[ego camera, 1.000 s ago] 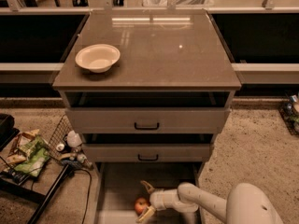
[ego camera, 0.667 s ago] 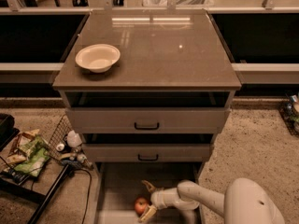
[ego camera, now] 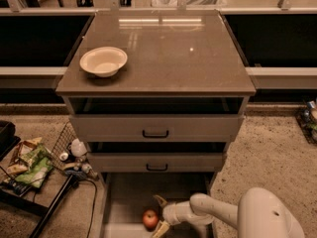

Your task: Pick apple from bottom drawer and place on counter

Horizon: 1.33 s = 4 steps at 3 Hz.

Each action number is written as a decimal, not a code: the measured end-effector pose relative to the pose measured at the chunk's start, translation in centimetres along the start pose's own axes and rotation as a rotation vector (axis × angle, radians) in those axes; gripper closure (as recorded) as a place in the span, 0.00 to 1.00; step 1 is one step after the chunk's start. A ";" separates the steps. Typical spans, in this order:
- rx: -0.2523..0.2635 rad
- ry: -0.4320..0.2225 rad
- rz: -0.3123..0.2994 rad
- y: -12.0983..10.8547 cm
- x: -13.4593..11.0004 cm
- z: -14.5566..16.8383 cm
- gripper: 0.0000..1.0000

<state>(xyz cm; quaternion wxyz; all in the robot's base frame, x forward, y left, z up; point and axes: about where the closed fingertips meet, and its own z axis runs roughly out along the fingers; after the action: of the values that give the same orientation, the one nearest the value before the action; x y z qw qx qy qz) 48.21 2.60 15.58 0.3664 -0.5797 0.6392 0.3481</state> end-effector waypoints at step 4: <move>-0.057 -0.030 0.035 1.8 0.1 2.5 0.43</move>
Offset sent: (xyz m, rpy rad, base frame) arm -0.0114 0.0104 -0.0228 -0.0091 0.0503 0.0169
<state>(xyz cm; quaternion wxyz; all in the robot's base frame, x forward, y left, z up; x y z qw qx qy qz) 46.60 4.93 14.31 0.3530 -0.5735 0.6335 0.3811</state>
